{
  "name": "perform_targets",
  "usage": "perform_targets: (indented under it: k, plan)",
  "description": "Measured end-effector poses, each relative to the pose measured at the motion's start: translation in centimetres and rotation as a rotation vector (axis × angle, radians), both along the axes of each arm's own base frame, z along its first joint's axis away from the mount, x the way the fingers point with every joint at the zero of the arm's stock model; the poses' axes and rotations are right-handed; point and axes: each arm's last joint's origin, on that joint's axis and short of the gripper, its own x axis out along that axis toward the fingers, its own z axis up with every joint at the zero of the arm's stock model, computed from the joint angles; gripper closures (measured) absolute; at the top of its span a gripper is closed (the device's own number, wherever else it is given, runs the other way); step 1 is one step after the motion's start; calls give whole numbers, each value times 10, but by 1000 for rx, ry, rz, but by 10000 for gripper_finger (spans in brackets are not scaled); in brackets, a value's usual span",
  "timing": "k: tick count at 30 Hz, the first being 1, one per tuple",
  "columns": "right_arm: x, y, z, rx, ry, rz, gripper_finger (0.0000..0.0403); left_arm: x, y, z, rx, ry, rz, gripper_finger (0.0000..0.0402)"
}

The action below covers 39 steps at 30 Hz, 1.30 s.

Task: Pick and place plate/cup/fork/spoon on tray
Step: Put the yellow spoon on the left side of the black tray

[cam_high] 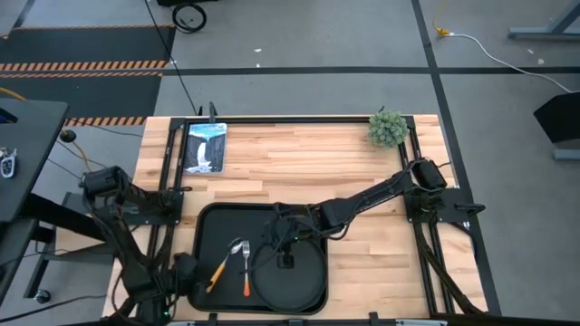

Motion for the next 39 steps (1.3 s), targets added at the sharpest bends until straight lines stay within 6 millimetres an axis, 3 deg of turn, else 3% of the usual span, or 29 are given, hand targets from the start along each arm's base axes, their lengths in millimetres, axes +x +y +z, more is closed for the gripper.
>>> perform_targets:
  k: [14, 30, 39]
  plan:
    - [-2, 8, 0, -7, -5, 8, 289, 3, 4, -11, 53, 134, -10, 368]
    - [-3, 11, 1, -4, -20, 14, 289, 9, 3, -11, 43, 135, -40, 260]
    - [-2, 11, 2, -1, -32, 16, 289, 14, 6, -12, 94, 217, -127, 253]
